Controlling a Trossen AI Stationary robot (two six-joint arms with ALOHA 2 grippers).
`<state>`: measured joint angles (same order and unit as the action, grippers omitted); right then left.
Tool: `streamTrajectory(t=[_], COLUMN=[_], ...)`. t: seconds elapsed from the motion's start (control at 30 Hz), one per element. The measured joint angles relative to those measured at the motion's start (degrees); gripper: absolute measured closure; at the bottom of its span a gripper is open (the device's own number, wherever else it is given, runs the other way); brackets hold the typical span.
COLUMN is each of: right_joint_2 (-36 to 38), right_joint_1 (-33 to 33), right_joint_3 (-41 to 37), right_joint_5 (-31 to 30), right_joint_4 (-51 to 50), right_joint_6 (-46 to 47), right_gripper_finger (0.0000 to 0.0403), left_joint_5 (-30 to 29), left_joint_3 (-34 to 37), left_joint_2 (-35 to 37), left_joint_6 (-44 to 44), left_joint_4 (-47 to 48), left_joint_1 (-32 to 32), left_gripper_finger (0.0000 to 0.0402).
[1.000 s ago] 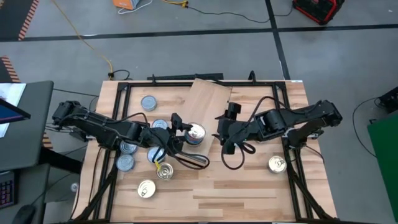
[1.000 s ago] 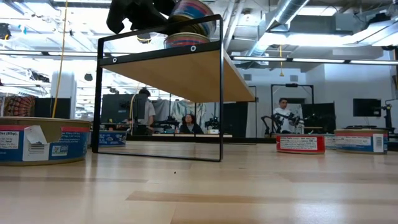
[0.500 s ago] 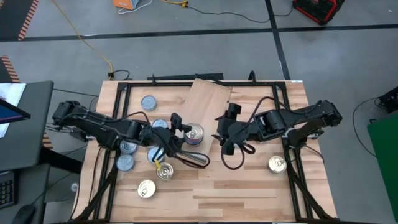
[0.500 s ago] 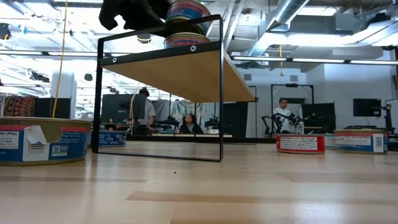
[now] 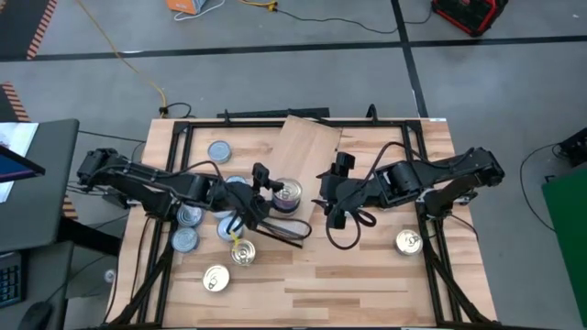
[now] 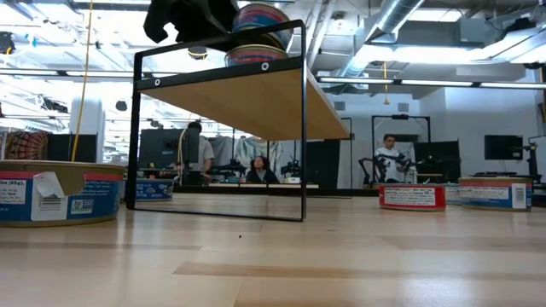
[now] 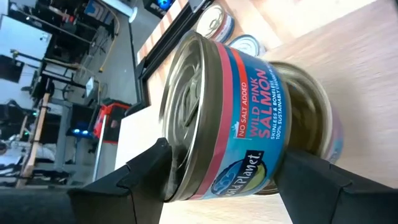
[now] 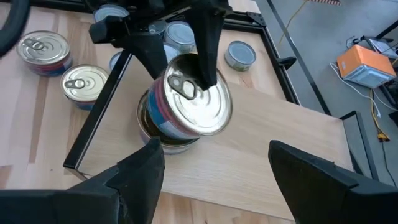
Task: Stack canned seafood by type on shelf
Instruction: Stack the blue pink tuna can on top of the blue pink tuna can on the shelf, then put the red tuna can on the shelf
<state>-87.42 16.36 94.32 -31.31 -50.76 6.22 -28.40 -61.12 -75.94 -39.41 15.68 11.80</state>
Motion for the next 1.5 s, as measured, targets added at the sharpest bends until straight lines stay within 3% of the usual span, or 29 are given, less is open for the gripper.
streamTrajectory(t=[0.33, 0.57, 0.87, 1.0, 1.27, 1.5], right_joint_2=[0.0, 0.0, 0.0, 0.0, 0.0, 0.28], right_joint_1=[0.0, 0.0, 0.5, 0.52, 1.7, 2.74], right_joint_3=[0.0, 0.0, 0.0, 0.0, 0.0, -0.02], right_joint_5=[0.0, 0.0, 0.01, 0.02, -0.02, -1.8], right_joint_4=[0.0, 0.05, 0.22, 0.22, -0.02, -1.52], right_joint_6=[0.42, 0.42, 0.39, 0.37, 0.39, 1.3], right_gripper_finger=[0.0083, 0.0083, 0.0083, 0.0083, 0.0083, 0.0083], left_joint_5=[0.51, 7.24, 2.58, 1.63, 2.99, 2.97], left_joint_3=[-3.53, -5.65, -6.37, -9.05, -9.94, -9.94], left_joint_2=[0.0, -0.56, -4.23, -1.9, 7.63, 11.23], left_joint_6=[5.22, 9.16, 4.3, 5.64, 17.71, 17.77], left_joint_4=[6.09, 8.14, 7.12, 11.7, 17.62, 17.97], left_joint_1=[1.54, 0.66, 0.88, 2.36, 4.39, 4.39], left_gripper_finger=[0.0144, 0.0144, 0.0107, 0.0105, 0.0104, 0.0104])
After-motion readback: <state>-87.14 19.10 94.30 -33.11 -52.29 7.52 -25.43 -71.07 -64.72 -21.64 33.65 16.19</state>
